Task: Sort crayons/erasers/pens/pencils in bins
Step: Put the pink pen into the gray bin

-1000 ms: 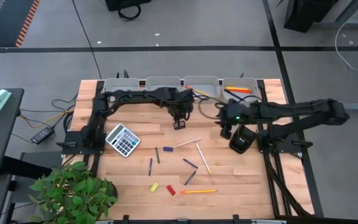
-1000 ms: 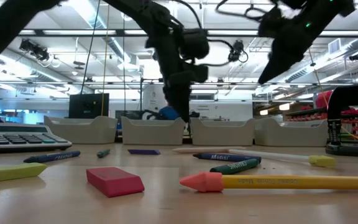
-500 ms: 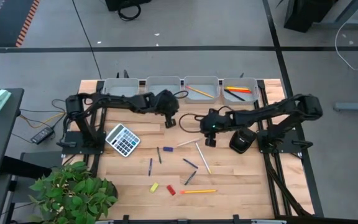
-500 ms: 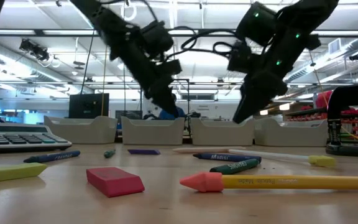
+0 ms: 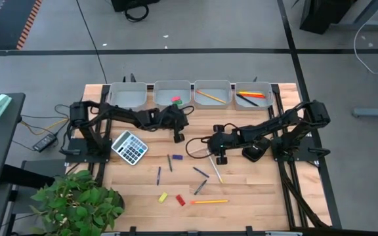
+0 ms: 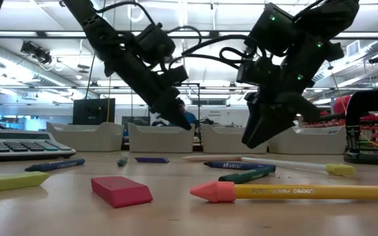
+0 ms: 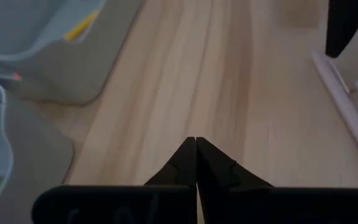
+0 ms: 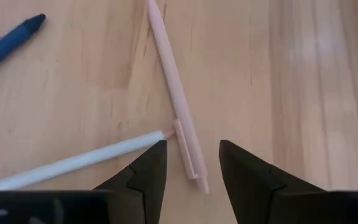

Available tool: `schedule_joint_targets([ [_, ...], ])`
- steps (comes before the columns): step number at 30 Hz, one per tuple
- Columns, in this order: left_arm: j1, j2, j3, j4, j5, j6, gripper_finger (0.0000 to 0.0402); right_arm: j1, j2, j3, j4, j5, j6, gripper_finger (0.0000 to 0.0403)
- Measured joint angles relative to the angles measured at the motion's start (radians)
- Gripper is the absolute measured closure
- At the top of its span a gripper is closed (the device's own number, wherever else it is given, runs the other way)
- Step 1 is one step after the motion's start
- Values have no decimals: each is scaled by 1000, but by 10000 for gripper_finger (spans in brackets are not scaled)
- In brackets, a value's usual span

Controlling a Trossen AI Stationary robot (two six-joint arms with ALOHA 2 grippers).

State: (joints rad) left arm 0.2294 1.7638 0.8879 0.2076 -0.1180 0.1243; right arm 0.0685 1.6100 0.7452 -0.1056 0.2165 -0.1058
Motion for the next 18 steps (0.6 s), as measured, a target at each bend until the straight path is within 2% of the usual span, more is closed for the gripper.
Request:
schedule_joint_targets([
  [4, -17, 0, 0, 38, -54, 7, 385, -1, 7, 0, -3, 6, -9, 247],
  [10, -29, 1, 0, 36, -54, 18, 395, -1, 47, 0, 5, -2, -27, 247],
  [14, -31, 1, 0, 36, -54, 12, 384, -1, 77, 2, 17, -3, -41, 248],
  [18, -31, 1, 0, 34, -54, 11, 384, -14, 79, 2, 29, -12, -41, 266],
])
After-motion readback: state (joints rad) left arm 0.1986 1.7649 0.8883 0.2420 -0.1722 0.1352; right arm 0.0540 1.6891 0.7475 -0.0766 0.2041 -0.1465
